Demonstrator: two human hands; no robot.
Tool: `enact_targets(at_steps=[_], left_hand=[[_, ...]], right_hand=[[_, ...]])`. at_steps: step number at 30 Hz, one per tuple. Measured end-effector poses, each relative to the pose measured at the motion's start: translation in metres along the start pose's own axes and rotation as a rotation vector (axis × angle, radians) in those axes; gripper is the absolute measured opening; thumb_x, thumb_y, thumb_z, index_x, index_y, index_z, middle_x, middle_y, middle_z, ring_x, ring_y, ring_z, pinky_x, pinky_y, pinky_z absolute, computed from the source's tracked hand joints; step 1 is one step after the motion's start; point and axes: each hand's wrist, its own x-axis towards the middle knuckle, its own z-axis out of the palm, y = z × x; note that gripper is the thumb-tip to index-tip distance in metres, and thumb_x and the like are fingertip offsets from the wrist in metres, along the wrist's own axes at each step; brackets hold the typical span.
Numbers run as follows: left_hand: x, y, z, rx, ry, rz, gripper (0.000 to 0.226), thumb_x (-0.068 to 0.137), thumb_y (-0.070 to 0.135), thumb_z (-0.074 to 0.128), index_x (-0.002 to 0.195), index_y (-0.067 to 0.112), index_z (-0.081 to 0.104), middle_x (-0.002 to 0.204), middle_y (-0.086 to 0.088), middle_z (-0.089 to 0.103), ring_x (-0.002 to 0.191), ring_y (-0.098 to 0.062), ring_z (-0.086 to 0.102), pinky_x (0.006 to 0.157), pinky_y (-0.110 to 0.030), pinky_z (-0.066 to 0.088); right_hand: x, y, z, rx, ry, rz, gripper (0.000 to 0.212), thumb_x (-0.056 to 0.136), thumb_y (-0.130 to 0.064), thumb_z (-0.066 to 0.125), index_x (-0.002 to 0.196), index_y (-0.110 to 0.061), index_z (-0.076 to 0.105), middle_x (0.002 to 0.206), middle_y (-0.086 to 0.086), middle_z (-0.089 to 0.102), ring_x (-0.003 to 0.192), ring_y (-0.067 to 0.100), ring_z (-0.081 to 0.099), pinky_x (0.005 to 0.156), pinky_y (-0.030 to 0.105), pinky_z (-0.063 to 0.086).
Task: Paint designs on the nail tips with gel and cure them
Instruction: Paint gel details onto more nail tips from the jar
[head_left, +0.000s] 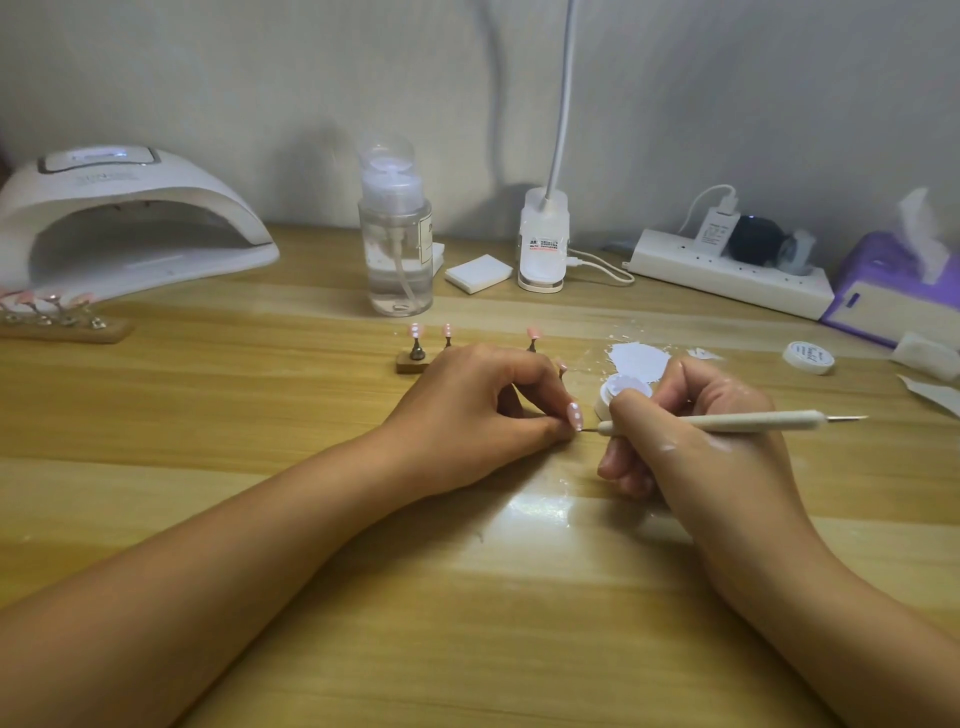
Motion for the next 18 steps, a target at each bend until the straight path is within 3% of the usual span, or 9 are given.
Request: enact_targets(at_steps=[18], left_hand=[[-0.0001,0.0007,-0.0002,-0.018,0.004,0.002,0.018,0.08,0.014,0.079,0.077,0.03,0.072,0.063,0.033,0.062,0.051,0.006,0.054,0.054,-0.004,0.033]], right_hand=[[0.0008,0.0003,-0.0002,0.023,0.014,0.006,0.039,0.084,-0.004,0.064,0.054,-0.023,0.048,0.052,0.016,0.065,0.037,0.015,0.051,0.041,0.02,0.041]])
